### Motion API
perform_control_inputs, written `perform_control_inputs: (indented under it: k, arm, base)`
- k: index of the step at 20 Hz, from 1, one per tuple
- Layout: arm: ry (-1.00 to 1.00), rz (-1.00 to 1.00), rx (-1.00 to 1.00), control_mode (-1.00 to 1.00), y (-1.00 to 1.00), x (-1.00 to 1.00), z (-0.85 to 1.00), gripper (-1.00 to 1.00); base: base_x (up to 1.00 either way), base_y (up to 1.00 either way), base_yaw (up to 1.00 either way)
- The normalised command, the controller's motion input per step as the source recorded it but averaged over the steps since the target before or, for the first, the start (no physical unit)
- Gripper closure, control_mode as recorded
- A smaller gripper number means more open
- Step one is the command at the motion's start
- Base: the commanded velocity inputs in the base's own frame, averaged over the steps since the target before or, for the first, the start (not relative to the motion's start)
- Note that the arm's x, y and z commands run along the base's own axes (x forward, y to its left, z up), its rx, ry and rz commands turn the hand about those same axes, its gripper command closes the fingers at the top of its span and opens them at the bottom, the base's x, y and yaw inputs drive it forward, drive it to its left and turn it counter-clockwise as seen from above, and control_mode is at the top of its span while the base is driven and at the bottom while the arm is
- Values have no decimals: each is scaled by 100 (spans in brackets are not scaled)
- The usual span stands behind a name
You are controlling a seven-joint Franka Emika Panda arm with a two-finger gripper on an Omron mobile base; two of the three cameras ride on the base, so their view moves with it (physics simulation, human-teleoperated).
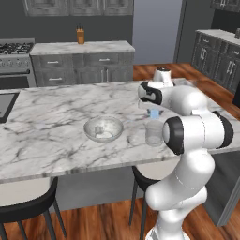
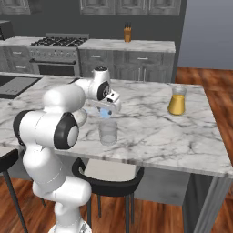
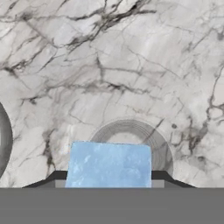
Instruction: There are two ice cubes in the ice bowl. Place both ice cubes in the glass cup.
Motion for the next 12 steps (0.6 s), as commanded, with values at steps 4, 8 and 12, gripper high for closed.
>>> perform_control_inputs:
  k: [4, 8, 12]
  arm:
    - [-4, 0, 0, -100, -21, 0, -34, 100]
    - [0, 0, 0, -100, -4, 0, -27, 100]
    - [0, 0, 0, -100, 0, 0, -6, 100]
  base:
    - [0, 0, 0]
    - [0, 0, 0]
    - [0, 0, 0]
